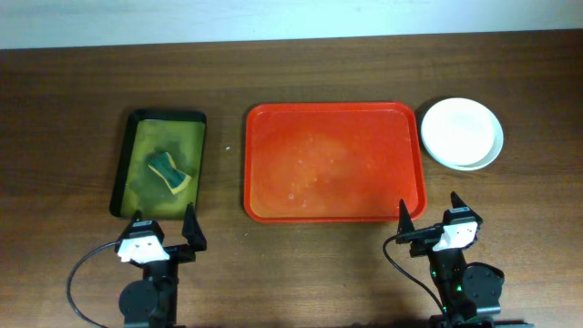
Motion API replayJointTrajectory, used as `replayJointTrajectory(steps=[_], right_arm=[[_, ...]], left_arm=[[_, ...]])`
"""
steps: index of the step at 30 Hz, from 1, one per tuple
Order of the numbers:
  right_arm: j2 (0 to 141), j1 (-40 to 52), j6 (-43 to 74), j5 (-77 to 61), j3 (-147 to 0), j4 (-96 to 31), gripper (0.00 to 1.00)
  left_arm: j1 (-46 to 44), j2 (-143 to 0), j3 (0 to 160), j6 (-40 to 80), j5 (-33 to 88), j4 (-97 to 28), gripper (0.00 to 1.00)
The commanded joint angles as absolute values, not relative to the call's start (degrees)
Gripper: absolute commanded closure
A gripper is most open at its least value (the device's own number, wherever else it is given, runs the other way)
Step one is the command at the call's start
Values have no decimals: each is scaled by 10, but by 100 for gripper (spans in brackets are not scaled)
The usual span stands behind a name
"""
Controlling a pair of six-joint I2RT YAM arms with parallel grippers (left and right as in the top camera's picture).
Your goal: Clean dirty plates on tray and stack at the side
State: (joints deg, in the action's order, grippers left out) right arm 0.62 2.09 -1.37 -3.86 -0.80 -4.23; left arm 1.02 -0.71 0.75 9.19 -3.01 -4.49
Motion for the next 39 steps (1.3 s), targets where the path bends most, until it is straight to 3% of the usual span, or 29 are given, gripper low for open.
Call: replayJointTrajectory(steps=[1,7,39], right_arm=[[2,25,-13,-32,-3,-43,2],[2,25,-13,-31,-3,-43,2],[2,25,-13,-31,-3,-43,2]], left_arm=[[13,-3,5,109,-42,-45,1],[13,-3,5,29,-9,-50,1],[13,-3,5,-5,-4,-48,1]])
